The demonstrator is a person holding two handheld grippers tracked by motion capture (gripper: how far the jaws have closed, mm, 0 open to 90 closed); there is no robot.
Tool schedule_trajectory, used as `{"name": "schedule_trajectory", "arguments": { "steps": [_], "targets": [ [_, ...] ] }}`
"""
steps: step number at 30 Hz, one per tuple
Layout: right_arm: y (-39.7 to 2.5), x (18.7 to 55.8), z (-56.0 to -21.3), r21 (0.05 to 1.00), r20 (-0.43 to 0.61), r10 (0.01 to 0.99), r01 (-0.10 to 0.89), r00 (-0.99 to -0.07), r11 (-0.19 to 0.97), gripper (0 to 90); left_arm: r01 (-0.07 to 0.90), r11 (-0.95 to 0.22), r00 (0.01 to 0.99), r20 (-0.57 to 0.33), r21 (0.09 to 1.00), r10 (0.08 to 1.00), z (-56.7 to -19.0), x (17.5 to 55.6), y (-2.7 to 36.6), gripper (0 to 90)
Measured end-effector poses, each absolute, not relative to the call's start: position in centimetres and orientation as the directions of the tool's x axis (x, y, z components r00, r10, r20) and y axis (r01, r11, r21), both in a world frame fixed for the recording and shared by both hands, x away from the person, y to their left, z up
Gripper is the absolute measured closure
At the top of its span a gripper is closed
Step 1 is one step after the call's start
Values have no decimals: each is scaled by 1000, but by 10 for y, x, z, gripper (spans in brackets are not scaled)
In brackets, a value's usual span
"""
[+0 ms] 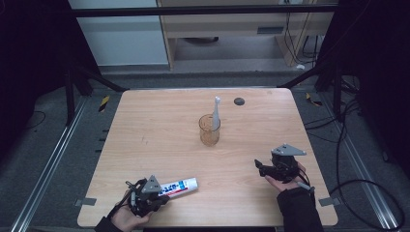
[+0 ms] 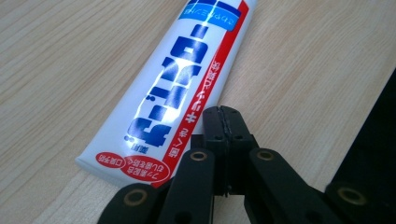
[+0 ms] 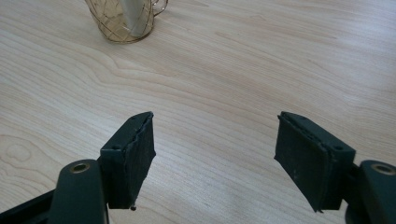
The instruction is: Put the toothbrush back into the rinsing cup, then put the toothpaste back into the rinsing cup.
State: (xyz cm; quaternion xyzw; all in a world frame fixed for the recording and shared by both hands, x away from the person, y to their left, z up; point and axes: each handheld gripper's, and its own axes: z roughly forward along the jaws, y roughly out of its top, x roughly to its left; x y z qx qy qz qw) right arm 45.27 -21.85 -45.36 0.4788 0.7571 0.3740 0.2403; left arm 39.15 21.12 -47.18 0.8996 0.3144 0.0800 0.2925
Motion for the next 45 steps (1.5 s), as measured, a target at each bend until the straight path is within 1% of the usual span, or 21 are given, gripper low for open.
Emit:
{"name": "schedule_trajectory", "arguments": {
  "steps": [3,13,24,26,45],
  "targets": [
    [-219,453,-453,795,-2,905,548,-426,260,282,531,-620,781,-50,577,622,-472,393,213,898],
    [-220,454,-455,792,-2,909,554,-417,257,281,554,-602,751,-33,575,660,-474,401,220,898],
    [-220,456,-457,787,-9,908,557,-419,265,281,592,-545,701,-45,594,712,-475,414,228,898],
    [-220,455,-456,786,6,911,566,-411,250,281,594,-540,696,-44,596,717,-476,417,228,898],
    [-220,458,-458,782,-1,911,568,-412,258,281,625,-488,646,-52,610,761,-481,450,218,898]
  ]
}}
